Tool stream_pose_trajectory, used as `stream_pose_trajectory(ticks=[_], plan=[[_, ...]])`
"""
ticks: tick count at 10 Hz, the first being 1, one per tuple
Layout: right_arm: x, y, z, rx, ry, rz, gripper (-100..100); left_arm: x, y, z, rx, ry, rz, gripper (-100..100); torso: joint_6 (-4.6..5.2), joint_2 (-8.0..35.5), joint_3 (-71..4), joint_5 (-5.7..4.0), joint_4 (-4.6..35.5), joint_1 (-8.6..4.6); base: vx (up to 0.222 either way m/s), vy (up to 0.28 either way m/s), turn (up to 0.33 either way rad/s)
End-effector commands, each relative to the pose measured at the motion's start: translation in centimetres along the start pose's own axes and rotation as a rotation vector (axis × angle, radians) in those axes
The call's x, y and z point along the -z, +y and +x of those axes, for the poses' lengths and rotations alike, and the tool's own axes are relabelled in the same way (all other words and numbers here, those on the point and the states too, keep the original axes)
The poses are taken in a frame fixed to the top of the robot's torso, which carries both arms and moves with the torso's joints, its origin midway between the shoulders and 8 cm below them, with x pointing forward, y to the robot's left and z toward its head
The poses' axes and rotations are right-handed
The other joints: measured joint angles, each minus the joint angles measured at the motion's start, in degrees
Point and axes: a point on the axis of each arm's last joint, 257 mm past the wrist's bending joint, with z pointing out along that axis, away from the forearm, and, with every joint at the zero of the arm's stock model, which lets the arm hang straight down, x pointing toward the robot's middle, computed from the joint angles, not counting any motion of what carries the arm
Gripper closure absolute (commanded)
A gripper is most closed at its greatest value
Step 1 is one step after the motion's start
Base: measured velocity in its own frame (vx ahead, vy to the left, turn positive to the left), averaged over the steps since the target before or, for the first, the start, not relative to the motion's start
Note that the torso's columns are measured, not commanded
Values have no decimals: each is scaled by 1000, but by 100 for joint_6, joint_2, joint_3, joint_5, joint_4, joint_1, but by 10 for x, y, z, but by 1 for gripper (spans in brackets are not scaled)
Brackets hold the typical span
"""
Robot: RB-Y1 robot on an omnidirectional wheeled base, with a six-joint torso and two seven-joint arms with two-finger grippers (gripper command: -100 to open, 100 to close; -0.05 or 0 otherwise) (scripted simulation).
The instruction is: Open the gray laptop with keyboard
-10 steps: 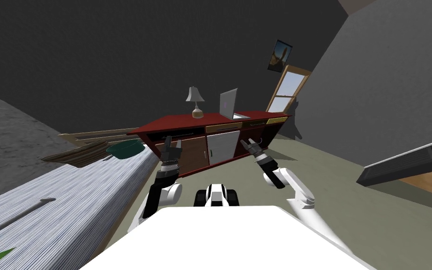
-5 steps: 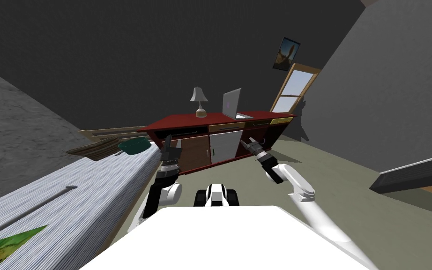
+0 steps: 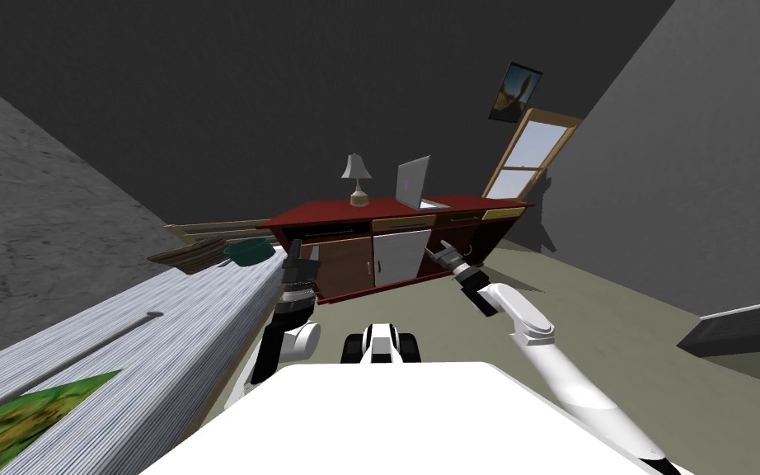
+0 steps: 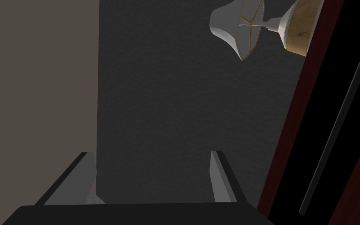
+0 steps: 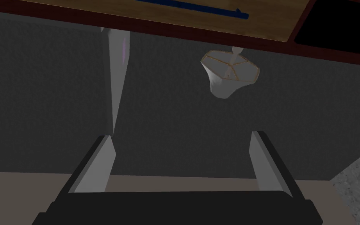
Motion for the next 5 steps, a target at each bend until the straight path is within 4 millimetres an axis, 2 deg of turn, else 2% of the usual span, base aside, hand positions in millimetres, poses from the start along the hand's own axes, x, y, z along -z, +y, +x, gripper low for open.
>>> stream_pose_trajectory(ticks=[1,2,4,5], plan=[[-3,-8,5,88,25,2,-100,0,0,0,0,0,0,0,6,1,1,0,0,0,-21,8,-14],[-7,-25,9,180,53,7,-100,0,0,0,0,0,0,0,7,-2,-1,0,0,-2,-35,16,172],[-7,-25,12,220,64,6,-100,0,0,0,0,0,0,0,6,-1,0,0,0,0,-25,8,46],[-11,-43,15,312,91,12,-100,0,0,0,0,0,0,0,7,-4,-1,-1,-1,-3,-34,9,175]])
